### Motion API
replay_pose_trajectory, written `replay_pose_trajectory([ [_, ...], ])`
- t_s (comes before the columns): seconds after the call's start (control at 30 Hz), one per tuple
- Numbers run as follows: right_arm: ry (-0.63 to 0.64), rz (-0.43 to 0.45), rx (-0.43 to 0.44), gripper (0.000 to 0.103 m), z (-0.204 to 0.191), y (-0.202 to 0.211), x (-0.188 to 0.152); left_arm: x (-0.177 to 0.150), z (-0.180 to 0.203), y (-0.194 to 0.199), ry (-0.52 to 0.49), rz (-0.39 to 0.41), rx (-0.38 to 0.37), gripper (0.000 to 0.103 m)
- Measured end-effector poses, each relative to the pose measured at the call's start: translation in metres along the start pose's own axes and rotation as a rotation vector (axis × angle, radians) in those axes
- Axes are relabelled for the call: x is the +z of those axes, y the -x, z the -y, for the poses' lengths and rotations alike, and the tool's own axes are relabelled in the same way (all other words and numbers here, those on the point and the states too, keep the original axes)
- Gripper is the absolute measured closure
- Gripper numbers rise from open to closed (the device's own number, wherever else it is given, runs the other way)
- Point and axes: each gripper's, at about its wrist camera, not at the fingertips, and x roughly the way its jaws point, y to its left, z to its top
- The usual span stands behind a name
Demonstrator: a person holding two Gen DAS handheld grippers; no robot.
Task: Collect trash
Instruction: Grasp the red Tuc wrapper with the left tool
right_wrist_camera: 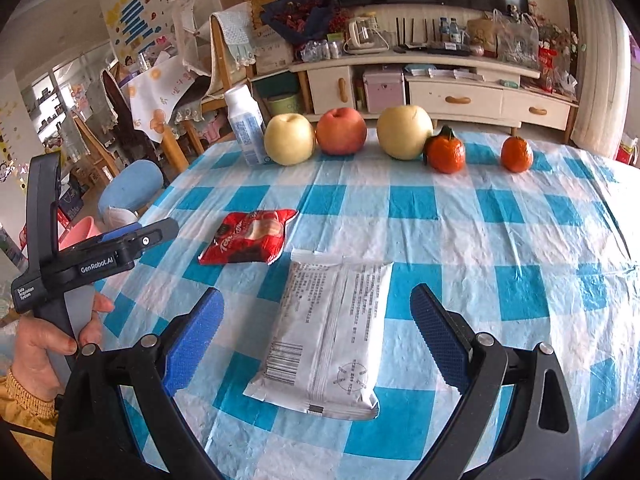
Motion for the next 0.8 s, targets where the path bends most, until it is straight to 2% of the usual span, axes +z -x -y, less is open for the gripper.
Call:
replay_pose_trajectory([
  [0.23,0.021,-0.048,0.006,0.008,-0.002,-0.011,-0.006,0.016,0.012,-0.032,-0.016,0.001,0.020,0.008],
  [0.33,0.012,-0.059,0.009,0.008,0.000,-0.012,-0.007,0.026,0.004,-0.047,0.022,-0.001,0.050,0.008],
  [0.4,0.012,-0.065,0.017,0.008,0.001,-0.013,-0.007,0.030,-0.003,-0.059,0.046,-0.016,0.085,0.008],
  [0.57,0.016,-0.085,0.019,0.008,0.003,-0.015,-0.007,0.029,-0.011,-0.094,0.016,-0.118,0.266,0.008],
  [0.8,0.004,-0.103,0.001,0.008,0.014,-0.017,-0.006,0.016,0.009,-0.082,-0.096,-0.125,0.300,0.009],
])
